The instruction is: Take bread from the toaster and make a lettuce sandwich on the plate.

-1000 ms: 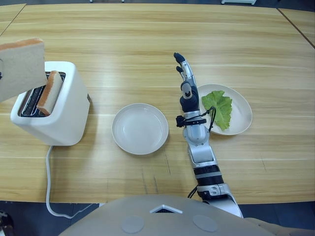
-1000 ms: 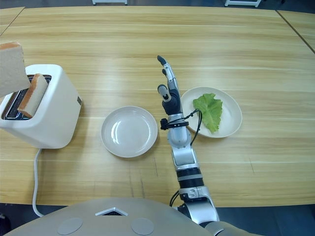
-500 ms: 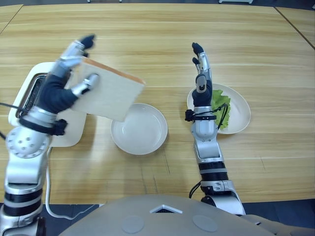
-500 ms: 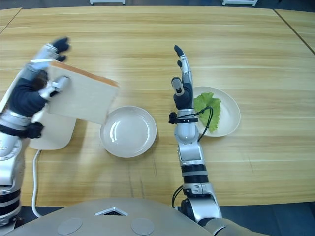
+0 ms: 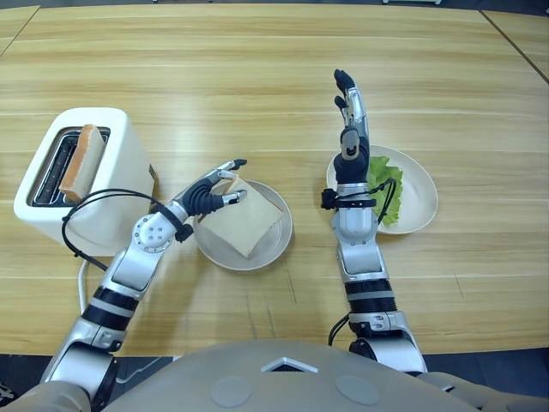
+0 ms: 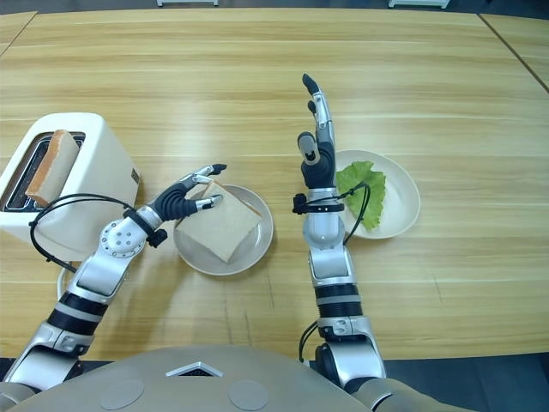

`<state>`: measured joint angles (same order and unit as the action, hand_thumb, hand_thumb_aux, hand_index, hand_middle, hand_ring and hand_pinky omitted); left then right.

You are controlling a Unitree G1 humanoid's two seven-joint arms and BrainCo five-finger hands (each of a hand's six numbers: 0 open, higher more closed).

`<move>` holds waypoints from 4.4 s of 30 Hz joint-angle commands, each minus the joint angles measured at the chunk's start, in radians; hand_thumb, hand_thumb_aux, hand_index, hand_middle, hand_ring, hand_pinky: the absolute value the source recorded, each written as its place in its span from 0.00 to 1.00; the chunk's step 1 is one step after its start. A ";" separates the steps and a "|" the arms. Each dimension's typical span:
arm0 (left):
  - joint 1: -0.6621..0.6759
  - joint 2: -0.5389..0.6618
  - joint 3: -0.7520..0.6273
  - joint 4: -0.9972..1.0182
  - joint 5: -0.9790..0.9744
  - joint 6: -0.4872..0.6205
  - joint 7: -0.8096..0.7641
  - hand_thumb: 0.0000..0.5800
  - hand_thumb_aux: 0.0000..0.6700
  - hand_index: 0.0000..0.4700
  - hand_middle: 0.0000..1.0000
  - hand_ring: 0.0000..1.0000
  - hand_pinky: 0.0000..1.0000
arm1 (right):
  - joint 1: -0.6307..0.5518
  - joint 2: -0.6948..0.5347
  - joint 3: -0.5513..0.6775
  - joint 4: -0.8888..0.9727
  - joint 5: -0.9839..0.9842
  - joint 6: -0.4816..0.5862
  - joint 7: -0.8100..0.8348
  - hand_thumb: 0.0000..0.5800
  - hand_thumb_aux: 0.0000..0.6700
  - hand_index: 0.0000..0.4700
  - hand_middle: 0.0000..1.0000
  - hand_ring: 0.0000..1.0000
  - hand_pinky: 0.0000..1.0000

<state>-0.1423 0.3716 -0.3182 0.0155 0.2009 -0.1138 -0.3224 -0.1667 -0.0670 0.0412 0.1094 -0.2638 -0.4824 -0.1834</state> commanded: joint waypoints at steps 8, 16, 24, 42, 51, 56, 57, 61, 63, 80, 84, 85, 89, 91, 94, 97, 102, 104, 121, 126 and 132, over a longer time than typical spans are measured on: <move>0.001 0.006 -0.032 -0.022 0.137 -0.004 -0.012 0.00 0.00 0.00 0.00 0.00 0.00 | -0.072 -0.115 -0.082 0.010 -0.047 0.023 -0.014 0.00 0.00 0.00 0.00 0.00 0.00; 0.061 0.015 0.087 -0.236 0.147 0.053 0.036 0.00 0.00 0.00 0.00 0.00 0.00 | -0.187 -0.601 -0.032 0.303 -0.542 0.195 -0.124 0.00 0.00 0.00 0.00 0.00 0.00; 0.118 0.028 0.158 -0.288 0.123 0.062 0.033 0.00 0.00 0.00 0.00 0.00 0.00 | -0.244 -0.734 0.169 0.612 -0.693 0.250 -0.057 0.00 0.00 0.00 0.00 0.00 0.00; 0.130 0.022 0.167 -0.274 0.132 0.050 0.043 0.00 0.00 0.00 0.00 0.00 0.00 | -0.423 -0.660 0.374 0.964 -0.679 0.231 -0.185 0.30 0.16 0.16 0.00 0.00 0.00; 0.131 0.021 0.168 -0.267 0.128 0.045 0.047 0.00 0.00 0.00 0.00 0.00 0.00 | -0.428 -0.659 0.421 0.976 -0.658 0.197 -0.228 1.00 1.00 1.00 0.00 0.00 0.00; 0.126 0.020 0.169 -0.257 0.125 0.043 0.049 0.00 0.00 0.00 0.00 0.00 0.00 | -0.428 -0.664 0.424 0.970 -0.641 0.181 -0.246 1.00 1.00 1.00 0.00 0.00 0.00; 0.125 0.019 0.169 -0.255 0.125 0.042 0.050 0.00 0.00 0.00 0.00 0.00 0.00 | -0.427 -0.665 0.421 0.965 -0.635 0.174 -0.251 1.00 1.00 1.00 0.00 0.00 0.00; 0.126 0.020 0.174 -0.255 0.123 0.038 0.054 0.00 0.00 0.00 0.00 0.00 0.00 | -0.413 -0.676 0.384 0.905 -0.570 0.112 -0.253 1.00 1.00 1.00 0.00 0.00 0.00; 0.124 0.020 0.182 -0.264 0.118 0.035 0.058 0.00 0.00 0.00 0.00 0.00 0.00 | -0.389 -0.691 0.352 0.826 -0.516 0.049 -0.232 1.00 1.00 1.00 0.00 0.00 0.00; 0.127 0.001 0.335 -0.400 -0.041 -0.028 0.089 0.00 0.00 0.00 0.00 0.00 0.00 | -0.296 -0.592 0.470 0.140 -0.256 -0.315 0.410 1.00 1.00 1.00 0.00 0.00 0.00; 0.126 -0.005 0.336 -0.405 -0.039 -0.028 0.087 0.00 0.00 0.00 0.00 0.00 0.00 | -0.355 -0.501 0.509 0.191 -0.323 -0.342 0.435 1.00 1.00 1.00 0.00 0.00 0.00; 0.125 -0.006 0.335 -0.406 -0.039 -0.028 0.087 0.00 0.00 0.00 0.00 0.00 0.00 | -0.373 -0.478 0.519 0.212 -0.356 -0.348 0.425 1.00 1.00 1.00 0.00 0.00 0.00; 0.121 -0.007 0.339 -0.403 -0.038 -0.031 0.089 0.00 0.00 0.00 0.00 0.00 0.00 | -0.453 -0.395 0.560 0.311 -0.497 -0.358 0.347 1.00 1.00 1.00 0.00 0.00 0.00; 0.120 -0.008 0.339 -0.399 -0.037 -0.032 0.089 0.00 0.00 0.00 0.00 0.00 0.00 | -0.492 -0.365 0.579 0.365 -0.567 -0.354 0.296 1.00 1.00 1.00 0.00 0.00 0.00; 0.121 -0.008 0.339 -0.398 -0.038 -0.032 0.088 0.00 0.00 0.00 0.00 0.00 0.00 | -0.519 -0.342 0.611 0.412 -0.647 -0.344 0.241 1.00 1.00 1.00 0.00 0.00 0.00; 0.127 -0.005 0.341 -0.404 -0.032 -0.029 0.088 0.00 0.00 0.00 0.00 0.00 0.00 | -0.532 -0.331 0.625 0.434 -0.703 -0.325 0.182 0.81 0.56 0.56 0.00 0.00 0.00; 0.142 0.026 0.369 -0.462 0.063 -0.032 0.114 0.00 0.00 0.00 0.00 0.00 0.00 | -0.539 -0.329 0.620 0.417 -0.732 -0.290 0.133 0.00 0.00 0.00 0.00 0.00 0.00; 0.151 0.049 0.390 -0.507 0.138 -0.010 0.121 0.00 0.00 0.00 0.00 0.00 0.00 | -0.537 -0.332 0.615 0.399 -0.731 -0.280 0.130 0.00 0.00 0.00 0.00 0.00 0.00; 0.461 0.301 0.774 -0.529 0.392 0.200 -0.054 0.00 0.00 0.00 0.00 0.00 0.00 | -0.366 -0.458 0.422 0.125 -0.608 -0.226 0.090 0.00 0.00 0.00 0.00 0.00 0.00; 0.473 0.315 0.732 -0.527 0.430 0.210 -0.078 0.00 0.00 0.00 0.00 0.00 0.00 | -0.360 -0.451 0.425 0.125 -0.607 -0.223 0.099 0.00 0.00 0.00 0.00 0.00 0.00; 0.476 0.325 0.721 -0.514 0.413 0.191 -0.089 1.00 1.00 1.00 0.00 0.00 0.00 | -0.357 -0.439 0.426 0.120 -0.602 -0.220 0.106 0.00 0.00 0.00 0.00 0.00 0.00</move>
<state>0.3221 0.6807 0.4080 -0.5072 0.6223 0.0869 -0.3994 -0.5301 -0.5080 0.4686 0.2363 -0.8739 -0.7059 -0.0925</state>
